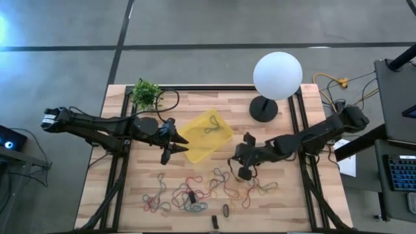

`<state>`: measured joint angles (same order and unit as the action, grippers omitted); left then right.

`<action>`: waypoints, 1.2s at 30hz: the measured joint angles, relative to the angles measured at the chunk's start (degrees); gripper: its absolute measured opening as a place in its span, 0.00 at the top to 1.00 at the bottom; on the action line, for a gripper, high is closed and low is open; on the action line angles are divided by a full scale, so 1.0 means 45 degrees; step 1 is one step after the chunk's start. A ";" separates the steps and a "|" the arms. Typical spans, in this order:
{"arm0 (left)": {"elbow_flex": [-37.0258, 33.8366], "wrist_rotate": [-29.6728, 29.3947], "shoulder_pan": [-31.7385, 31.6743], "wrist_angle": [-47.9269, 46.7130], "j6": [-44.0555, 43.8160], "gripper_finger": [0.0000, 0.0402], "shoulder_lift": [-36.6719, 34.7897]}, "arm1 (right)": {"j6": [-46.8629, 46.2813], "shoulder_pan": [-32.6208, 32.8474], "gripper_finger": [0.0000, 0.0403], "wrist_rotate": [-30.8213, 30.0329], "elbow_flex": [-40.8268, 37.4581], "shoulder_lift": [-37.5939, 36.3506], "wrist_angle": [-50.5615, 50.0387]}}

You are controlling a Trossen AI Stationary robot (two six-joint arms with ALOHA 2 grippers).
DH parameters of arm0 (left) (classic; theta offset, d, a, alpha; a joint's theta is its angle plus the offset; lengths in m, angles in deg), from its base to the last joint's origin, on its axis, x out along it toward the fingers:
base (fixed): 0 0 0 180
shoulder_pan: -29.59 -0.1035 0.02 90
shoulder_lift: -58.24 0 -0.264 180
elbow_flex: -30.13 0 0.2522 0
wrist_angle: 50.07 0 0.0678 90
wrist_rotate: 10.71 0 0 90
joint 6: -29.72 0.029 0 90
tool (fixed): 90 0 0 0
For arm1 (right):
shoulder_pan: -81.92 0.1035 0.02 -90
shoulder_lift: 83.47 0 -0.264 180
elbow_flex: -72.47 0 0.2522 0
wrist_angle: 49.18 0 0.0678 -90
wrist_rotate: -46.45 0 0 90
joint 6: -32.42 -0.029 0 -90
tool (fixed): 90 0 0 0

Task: Pick and place rubber bands into bin
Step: Put the black rubber band into the yellow bin

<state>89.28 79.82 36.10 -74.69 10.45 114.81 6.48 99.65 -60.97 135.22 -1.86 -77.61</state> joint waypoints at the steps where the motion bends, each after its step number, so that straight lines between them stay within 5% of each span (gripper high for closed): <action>1: 0.0000 0.0000 0.0000 0.0009 -0.0005 0.69 0.0029 | 0.0197 -0.0019 0.98 -0.0261 0.0178 -0.0211 0.0020; 8: -0.0025 0.0000 0.0005 0.0073 -0.0005 0.69 0.0181 | 0.2247 -0.0468 0.98 -0.1295 0.1824 -0.0855 0.0027; 18: -0.0044 0.0016 0.0051 0.0559 0.0019 0.69 0.0392 | 0.5094 -0.2388 0.98 -0.1490 0.4295 0.0395 0.0005; 24: -0.0046 -0.0025 0.0648 0.0567 0.0020 0.69 -0.0066 | 0.5051 -0.3806 0.98 -0.0232 0.4610 0.1458 0.0198; 36: -0.0151 -0.2139 0.2170 0.0287 -0.0452 0.69 -0.0664 | 0.4581 -0.5605 0.98 0.1319 0.4686 0.3668 0.1453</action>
<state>88.60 70.20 45.86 -73.40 8.42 111.82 27.10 74.43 -55.04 156.31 14.64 -71.08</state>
